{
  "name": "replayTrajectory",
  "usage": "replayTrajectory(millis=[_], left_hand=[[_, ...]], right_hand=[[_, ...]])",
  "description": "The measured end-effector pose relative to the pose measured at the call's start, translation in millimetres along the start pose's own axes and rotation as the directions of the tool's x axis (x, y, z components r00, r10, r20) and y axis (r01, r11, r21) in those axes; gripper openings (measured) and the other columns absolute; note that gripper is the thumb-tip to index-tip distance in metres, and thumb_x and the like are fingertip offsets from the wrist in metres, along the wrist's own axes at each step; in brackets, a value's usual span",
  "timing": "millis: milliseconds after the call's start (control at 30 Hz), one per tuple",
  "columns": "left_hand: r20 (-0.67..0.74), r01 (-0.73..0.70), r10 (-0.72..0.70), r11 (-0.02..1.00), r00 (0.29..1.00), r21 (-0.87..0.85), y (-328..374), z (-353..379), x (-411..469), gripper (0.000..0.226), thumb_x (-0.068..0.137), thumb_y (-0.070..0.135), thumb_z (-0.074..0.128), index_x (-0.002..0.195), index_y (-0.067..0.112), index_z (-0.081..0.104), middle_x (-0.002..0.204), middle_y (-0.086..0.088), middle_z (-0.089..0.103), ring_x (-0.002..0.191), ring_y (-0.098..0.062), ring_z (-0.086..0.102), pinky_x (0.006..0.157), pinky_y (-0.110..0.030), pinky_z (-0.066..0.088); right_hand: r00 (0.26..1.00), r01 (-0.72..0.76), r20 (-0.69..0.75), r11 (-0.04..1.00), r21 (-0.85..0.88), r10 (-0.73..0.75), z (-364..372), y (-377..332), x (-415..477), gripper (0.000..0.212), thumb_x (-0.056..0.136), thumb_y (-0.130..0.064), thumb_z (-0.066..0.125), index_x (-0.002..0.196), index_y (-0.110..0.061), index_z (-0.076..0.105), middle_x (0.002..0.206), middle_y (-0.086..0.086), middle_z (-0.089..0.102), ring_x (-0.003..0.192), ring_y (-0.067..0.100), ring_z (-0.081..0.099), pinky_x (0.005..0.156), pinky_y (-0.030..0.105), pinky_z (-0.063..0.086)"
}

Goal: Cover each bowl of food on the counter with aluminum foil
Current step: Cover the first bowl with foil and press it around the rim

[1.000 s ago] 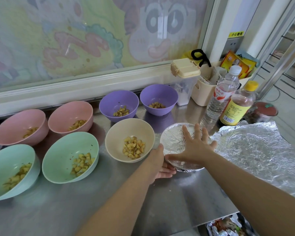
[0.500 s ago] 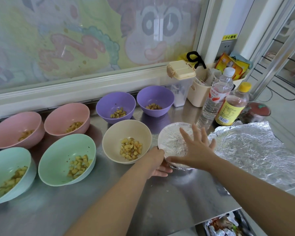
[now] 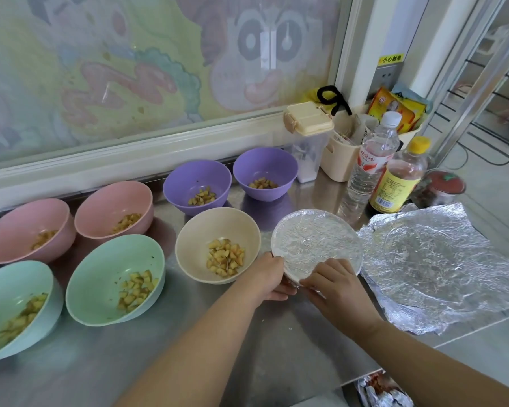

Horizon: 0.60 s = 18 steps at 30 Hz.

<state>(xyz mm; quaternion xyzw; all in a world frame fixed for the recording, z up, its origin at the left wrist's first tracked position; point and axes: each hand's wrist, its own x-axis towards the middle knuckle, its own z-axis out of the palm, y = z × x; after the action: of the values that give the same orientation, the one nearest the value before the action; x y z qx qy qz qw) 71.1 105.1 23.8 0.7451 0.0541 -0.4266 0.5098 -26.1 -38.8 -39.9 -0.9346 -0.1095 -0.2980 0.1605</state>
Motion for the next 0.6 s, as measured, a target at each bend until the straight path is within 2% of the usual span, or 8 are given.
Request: replayTrajectory(millis=[100, 233, 333, 433, 500, 600], left_hand=[[-0.003, 0.005, -0.005, 1.0, 1.0, -0.005, -1, 0, 1, 0.028, 0.096, 0.016, 0.029, 0.097, 0.021, 0.056, 0.089, -0.014, 0.074, 0.086, -0.032, 0.075, 0.086, -0.044, 0.059], [-0.001, 0.007, -0.007, 1.0, 1.0, -0.003, -2, 0, 3, 0.033, 0.095, 0.016, 0.029, 0.112, 0.018, 0.058, 0.092, -0.014, 0.075, 0.086, -0.031, 0.075, 0.083, -0.042, 0.059], [-0.005, 0.004, -0.004, 1.0, 1.0, 0.001, -1, 0, 3, 0.033, 0.094, 0.017, 0.03, 0.113, 0.019, 0.056, 0.09, -0.012, 0.075, 0.083, -0.03, 0.075, 0.082, -0.042, 0.06], [-0.022, 0.007, -0.007, 1.0, 1.0, -0.007, 0, 0, 1, 0.027, 0.095, 0.017, 0.032, 0.11, 0.022, 0.053, 0.087, -0.009, 0.073, 0.076, -0.027, 0.075, 0.078, -0.04, 0.06], [-0.034, 0.009, -0.009, 1.0, 0.999, -0.006, 0, 0, 2, 0.029, 0.095, 0.018, 0.033, 0.117, 0.018, 0.052, 0.092, -0.01, 0.072, 0.078, -0.028, 0.075, 0.077, -0.04, 0.059], [-0.059, 0.015, -0.013, 0.999, 0.998, 0.028, 1, 0, 2, 0.031, 0.096, 0.021, 0.033, 0.121, 0.016, 0.05, 0.095, -0.012, 0.07, 0.075, -0.024, 0.071, 0.078, -0.04, 0.059]], right_hand=[[0.998, -0.056, -0.014, 0.998, 0.009, 0.056, 2, -3, 1, 0.019, 0.091, -0.027, 0.062, 0.074, -0.019, 0.068, 0.071, -0.004, 0.053, 0.068, 0.022, 0.05, 0.07, 0.037, 0.038], [0.992, -0.122, -0.017, 0.991, 0.047, 0.123, 5, -5, 0, 0.019, 0.088, -0.025, 0.061, 0.07, -0.02, 0.066, 0.068, -0.006, 0.049, 0.07, 0.019, 0.045, 0.069, 0.037, 0.036], [0.989, -0.143, -0.02, 0.99, 0.012, 0.143, 3, -7, -1, 0.019, 0.089, -0.029, 0.061, 0.071, -0.022, 0.067, 0.069, -0.007, 0.052, 0.071, 0.018, 0.047, 0.071, 0.038, 0.038], [0.988, -0.154, -0.019, 0.982, -0.11, 0.153, -1, -19, 6, 0.009, 0.083, -0.035, 0.072, 0.081, -0.026, 0.069, 0.078, -0.008, 0.058, 0.073, 0.021, 0.054, 0.074, 0.038, 0.042], [0.983, -0.182, -0.021, 0.973, -0.144, 0.181, 0, -29, 12, 0.018, 0.073, -0.031, 0.081, 0.083, -0.025, 0.066, 0.08, -0.008, 0.057, 0.074, 0.023, 0.054, 0.076, 0.039, 0.04], [0.975, -0.224, -0.033, 0.96, -0.166, 0.222, 3, -32, 16, 0.026, 0.067, -0.024, 0.085, 0.075, -0.024, 0.061, 0.073, -0.008, 0.053, 0.07, 0.024, 0.051, 0.077, 0.04, 0.037]])
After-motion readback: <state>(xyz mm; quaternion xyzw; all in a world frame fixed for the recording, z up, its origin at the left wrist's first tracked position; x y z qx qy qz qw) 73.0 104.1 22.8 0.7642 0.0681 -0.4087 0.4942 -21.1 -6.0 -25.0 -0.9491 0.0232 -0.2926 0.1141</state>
